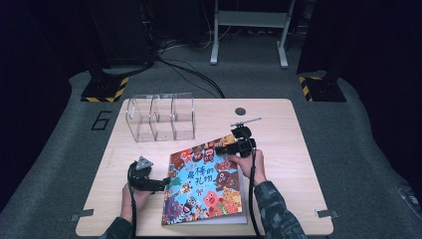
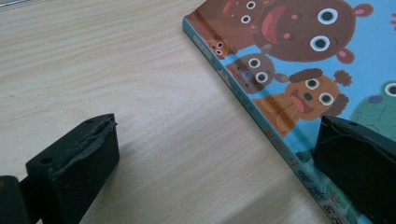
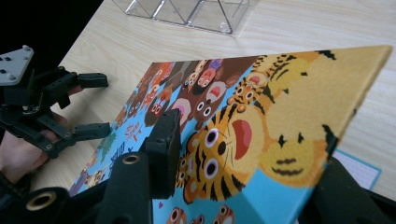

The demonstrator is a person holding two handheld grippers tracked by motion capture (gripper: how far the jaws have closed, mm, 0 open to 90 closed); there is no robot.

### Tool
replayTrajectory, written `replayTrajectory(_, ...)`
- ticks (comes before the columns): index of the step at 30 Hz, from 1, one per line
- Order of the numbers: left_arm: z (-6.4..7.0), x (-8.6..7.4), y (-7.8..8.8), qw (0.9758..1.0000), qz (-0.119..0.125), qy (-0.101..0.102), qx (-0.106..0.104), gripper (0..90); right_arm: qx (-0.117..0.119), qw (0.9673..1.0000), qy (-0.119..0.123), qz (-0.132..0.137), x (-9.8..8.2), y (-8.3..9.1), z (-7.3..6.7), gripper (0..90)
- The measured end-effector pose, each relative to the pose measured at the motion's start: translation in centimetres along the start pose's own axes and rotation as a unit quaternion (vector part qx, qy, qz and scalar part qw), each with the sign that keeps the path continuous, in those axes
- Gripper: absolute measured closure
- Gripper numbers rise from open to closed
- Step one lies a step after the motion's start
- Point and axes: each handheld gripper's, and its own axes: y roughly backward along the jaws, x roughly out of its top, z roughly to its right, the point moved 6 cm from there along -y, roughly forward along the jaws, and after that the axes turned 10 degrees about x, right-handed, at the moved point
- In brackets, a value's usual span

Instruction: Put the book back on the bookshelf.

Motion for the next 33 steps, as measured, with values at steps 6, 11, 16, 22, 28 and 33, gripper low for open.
replayTrajectory(6,0.01,-0.05,0.05,1.0,0.0,-0.001,-0.002,0.2,0.009,0.9999,0.006,-0.01,0.43,-0.08,-0.16,56.1)
replayTrajectory(11,0.02,-0.06,0.06,1.0,0.0,-0.002,-0.003,0.1,0.026,0.9996,0.005,-0.012,0.49,0.09,-0.27,60.1)
replayTrajectory(16,0.01,-0.06,0.06,1.0,-0.001,-0.003,-0.003,0.1,0.03,0.9992,0.022,-0.014,0.57,0.13,-0.22,61.5)
replayTrajectory(22,-0.02,-0.03,0.04,1.0,0.0,-0.005,-0.003,0.2,0.04,0.9986,0.032,-0.011,0.26,0.12,0.16,62.1)
replayTrajectory(28,-0.04,-0.01,0.03,1.0,-0.001,-0.007,-0.004,0.2,0.037,0.9981,0.048,-0.007,0.11,0.14,0.21,62.0)
replayTrajectory(33,-0.16,0.05,-0.02,0.9998,-0.002,-0.014,-0.013,0.1,0.038,0.9978,0.054,-0.004,-0.09,0.2,0.19,61.9)
